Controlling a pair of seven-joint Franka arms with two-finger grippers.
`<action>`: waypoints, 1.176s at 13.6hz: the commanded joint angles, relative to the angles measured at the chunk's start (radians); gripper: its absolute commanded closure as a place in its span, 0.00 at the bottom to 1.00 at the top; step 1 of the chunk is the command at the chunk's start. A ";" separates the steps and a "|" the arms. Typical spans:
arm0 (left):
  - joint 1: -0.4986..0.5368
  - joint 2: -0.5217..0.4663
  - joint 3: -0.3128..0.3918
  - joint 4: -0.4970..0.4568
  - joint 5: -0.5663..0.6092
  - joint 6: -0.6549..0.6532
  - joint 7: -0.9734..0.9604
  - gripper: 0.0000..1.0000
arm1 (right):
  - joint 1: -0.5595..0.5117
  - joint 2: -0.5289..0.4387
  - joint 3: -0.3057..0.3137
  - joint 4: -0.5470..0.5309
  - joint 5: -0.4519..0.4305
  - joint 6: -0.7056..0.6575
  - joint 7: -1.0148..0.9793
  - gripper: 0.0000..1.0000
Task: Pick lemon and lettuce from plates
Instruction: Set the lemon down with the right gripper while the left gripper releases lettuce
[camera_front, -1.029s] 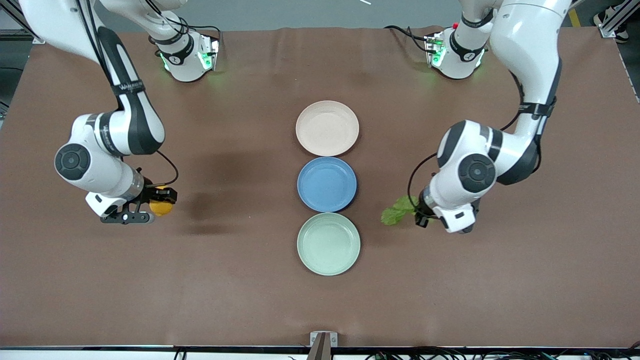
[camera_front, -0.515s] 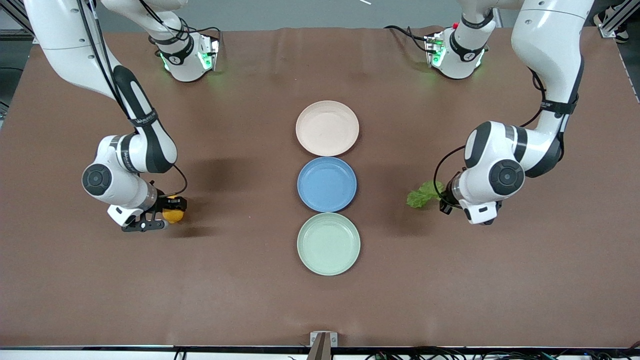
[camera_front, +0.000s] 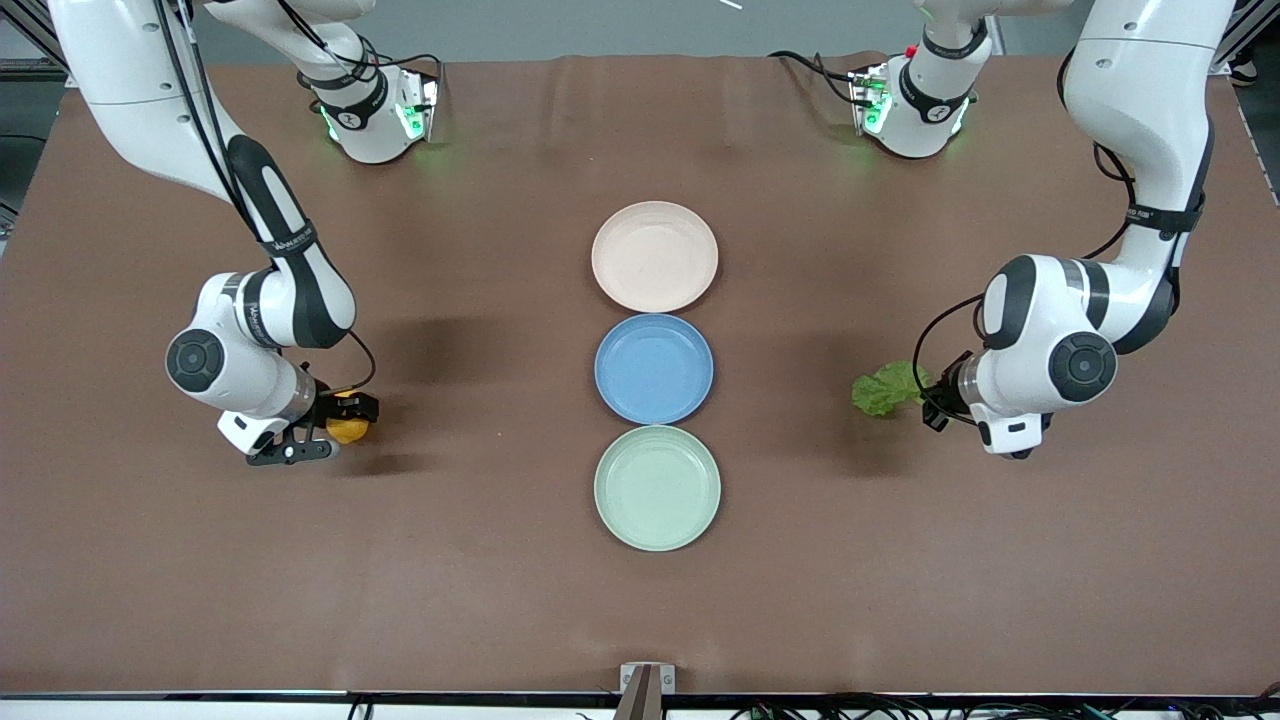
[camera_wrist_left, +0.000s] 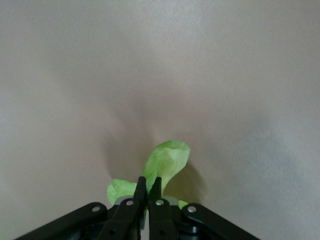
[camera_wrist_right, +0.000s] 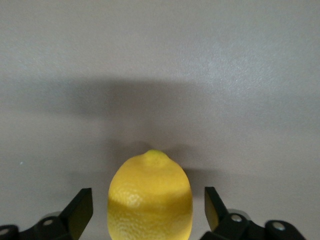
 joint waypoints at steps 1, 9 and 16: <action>0.017 0.013 -0.006 -0.008 0.001 0.022 0.038 0.94 | -0.023 -0.065 0.014 0.068 0.017 -0.178 0.008 0.00; 0.014 -0.067 -0.040 0.139 0.002 -0.032 0.030 0.00 | -0.057 -0.101 -0.021 0.588 -0.048 -0.837 0.058 0.00; 0.034 -0.206 -0.023 0.163 0.002 -0.223 0.676 0.01 | -0.060 -0.116 -0.021 0.602 -0.037 -0.843 0.061 0.00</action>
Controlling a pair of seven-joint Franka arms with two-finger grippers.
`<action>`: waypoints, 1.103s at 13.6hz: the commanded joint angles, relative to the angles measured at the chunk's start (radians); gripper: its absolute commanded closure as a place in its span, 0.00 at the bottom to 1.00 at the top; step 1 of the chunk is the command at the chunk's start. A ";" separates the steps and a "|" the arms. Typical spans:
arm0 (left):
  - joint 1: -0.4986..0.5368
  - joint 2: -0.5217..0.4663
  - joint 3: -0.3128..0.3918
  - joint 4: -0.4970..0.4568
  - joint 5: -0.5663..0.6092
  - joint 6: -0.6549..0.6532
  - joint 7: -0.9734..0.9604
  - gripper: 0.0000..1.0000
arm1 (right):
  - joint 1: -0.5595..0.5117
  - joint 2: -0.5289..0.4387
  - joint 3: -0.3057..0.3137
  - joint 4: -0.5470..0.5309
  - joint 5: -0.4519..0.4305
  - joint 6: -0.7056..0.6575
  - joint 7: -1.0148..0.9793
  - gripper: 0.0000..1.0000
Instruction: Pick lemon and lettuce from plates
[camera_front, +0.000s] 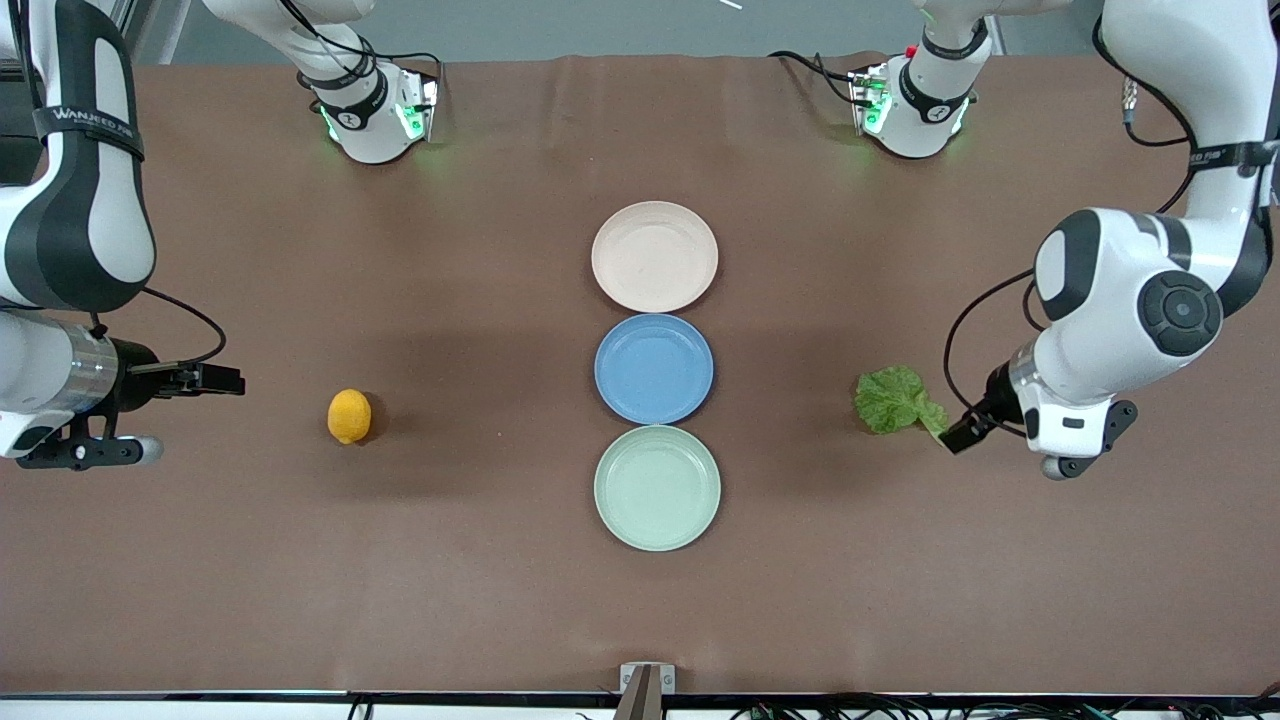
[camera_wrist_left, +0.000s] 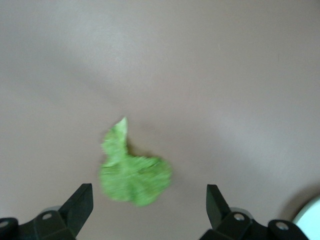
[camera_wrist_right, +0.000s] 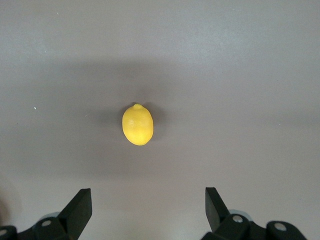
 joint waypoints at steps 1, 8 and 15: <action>0.063 -0.095 0.006 0.019 -0.001 -0.123 0.386 0.01 | -0.011 -0.011 0.011 0.017 -0.006 -0.026 0.015 0.00; 0.101 -0.255 0.003 0.095 -0.015 -0.265 0.582 0.00 | -0.011 -0.208 0.007 -0.188 -0.017 0.066 0.013 0.00; 0.085 -0.246 0.015 0.204 -0.013 -0.339 0.600 0.00 | -0.047 -0.397 0.033 -0.337 -0.044 0.071 0.015 0.00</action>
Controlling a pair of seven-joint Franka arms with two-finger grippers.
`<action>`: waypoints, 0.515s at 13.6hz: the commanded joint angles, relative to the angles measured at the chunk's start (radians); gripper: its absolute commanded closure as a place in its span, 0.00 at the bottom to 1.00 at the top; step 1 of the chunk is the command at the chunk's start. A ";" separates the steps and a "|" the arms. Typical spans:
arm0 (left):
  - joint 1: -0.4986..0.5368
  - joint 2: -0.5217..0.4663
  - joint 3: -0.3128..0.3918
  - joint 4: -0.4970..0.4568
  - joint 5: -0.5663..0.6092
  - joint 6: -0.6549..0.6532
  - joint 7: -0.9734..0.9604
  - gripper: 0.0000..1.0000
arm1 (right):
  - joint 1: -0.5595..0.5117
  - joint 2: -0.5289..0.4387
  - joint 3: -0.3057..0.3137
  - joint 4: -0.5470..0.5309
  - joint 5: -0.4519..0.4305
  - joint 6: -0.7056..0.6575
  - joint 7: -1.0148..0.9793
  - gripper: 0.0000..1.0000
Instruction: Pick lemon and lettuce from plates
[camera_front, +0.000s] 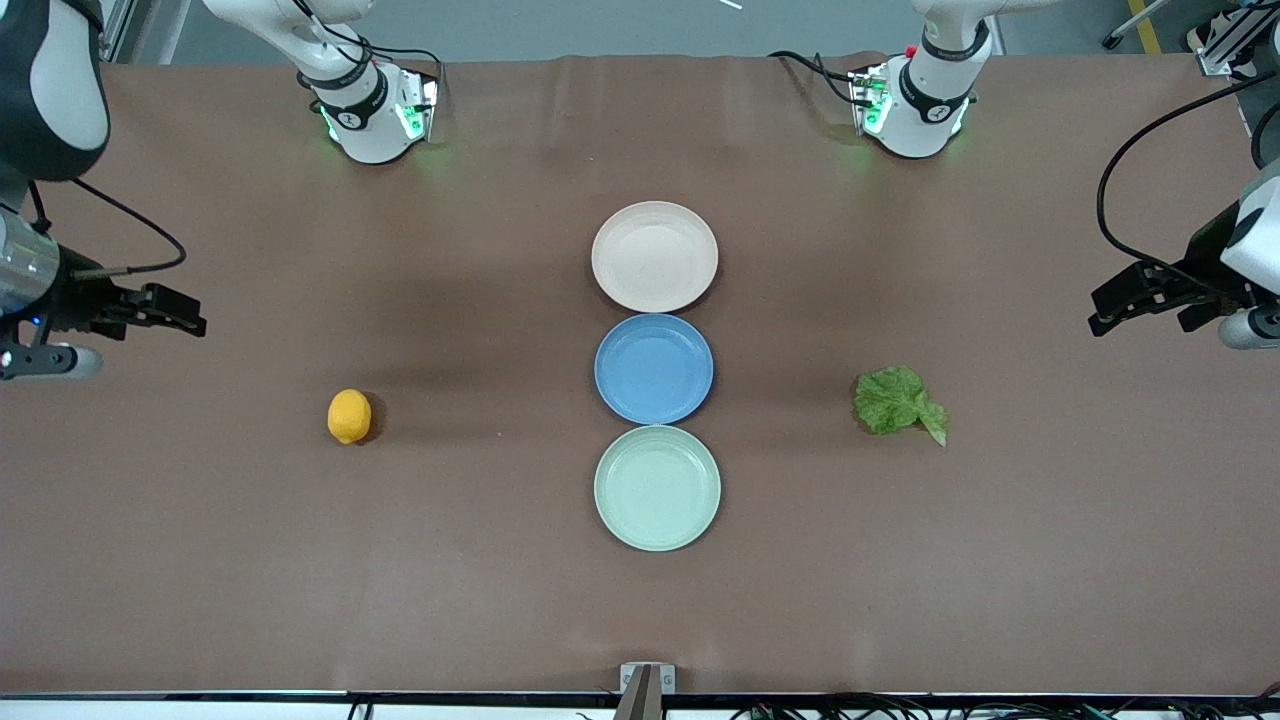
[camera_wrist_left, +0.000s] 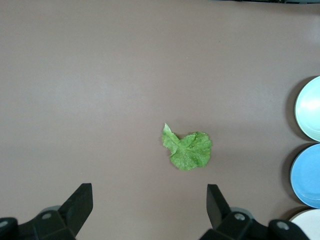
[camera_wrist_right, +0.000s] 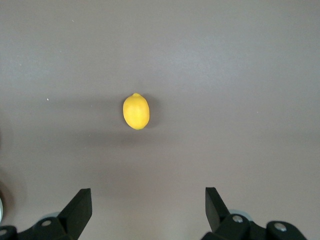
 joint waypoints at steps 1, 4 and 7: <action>-0.026 0.019 0.010 0.031 -0.008 -0.025 0.016 0.00 | -0.060 -0.097 0.055 -0.100 -0.018 0.019 0.014 0.00; -0.111 0.019 0.091 0.033 -0.008 -0.025 0.009 0.00 | -0.055 -0.108 0.061 -0.107 -0.018 0.014 0.013 0.00; -0.171 0.007 0.168 0.033 -0.012 -0.028 0.015 0.00 | -0.028 -0.120 0.060 -0.117 -0.019 0.014 0.014 0.00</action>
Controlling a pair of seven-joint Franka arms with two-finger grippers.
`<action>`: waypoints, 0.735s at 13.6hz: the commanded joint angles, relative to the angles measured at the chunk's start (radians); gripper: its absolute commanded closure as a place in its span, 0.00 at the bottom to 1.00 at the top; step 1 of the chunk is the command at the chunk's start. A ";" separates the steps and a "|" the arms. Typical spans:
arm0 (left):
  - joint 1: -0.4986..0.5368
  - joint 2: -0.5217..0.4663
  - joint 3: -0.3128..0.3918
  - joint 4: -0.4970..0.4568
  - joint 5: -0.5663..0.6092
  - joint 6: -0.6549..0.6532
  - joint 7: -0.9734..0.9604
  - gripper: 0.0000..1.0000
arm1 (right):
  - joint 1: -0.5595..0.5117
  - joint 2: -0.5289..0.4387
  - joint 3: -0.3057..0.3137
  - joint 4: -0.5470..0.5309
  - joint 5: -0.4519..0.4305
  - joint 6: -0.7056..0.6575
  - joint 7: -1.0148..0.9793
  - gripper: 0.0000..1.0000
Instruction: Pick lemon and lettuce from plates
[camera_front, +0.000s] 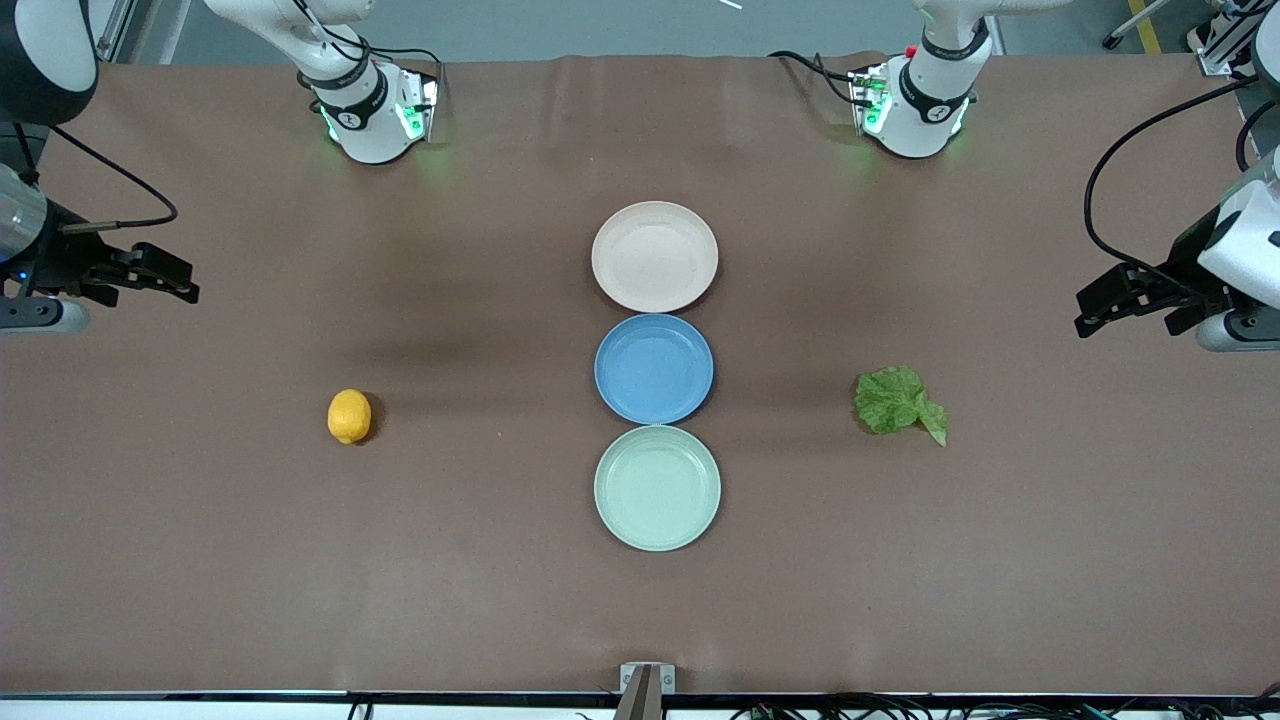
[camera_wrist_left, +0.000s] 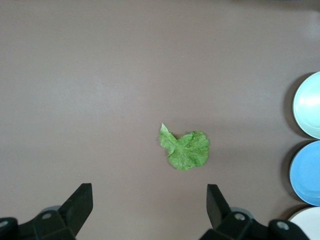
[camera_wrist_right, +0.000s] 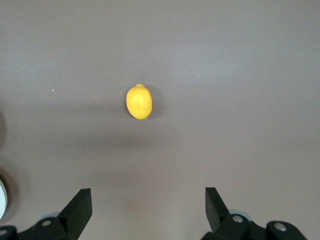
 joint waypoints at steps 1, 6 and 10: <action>-0.015 -0.002 0.030 0.023 -0.012 -0.036 0.016 0.00 | 0.014 -0.043 0.005 -0.046 -0.019 0.016 0.014 0.00; -0.015 -0.040 0.031 0.020 -0.012 -0.079 0.005 0.00 | 0.019 -0.066 0.002 -0.063 -0.019 0.020 0.014 0.00; -0.016 -0.083 0.033 0.025 -0.009 -0.141 0.020 0.00 | 0.016 -0.075 0.002 -0.068 -0.018 0.020 0.016 0.00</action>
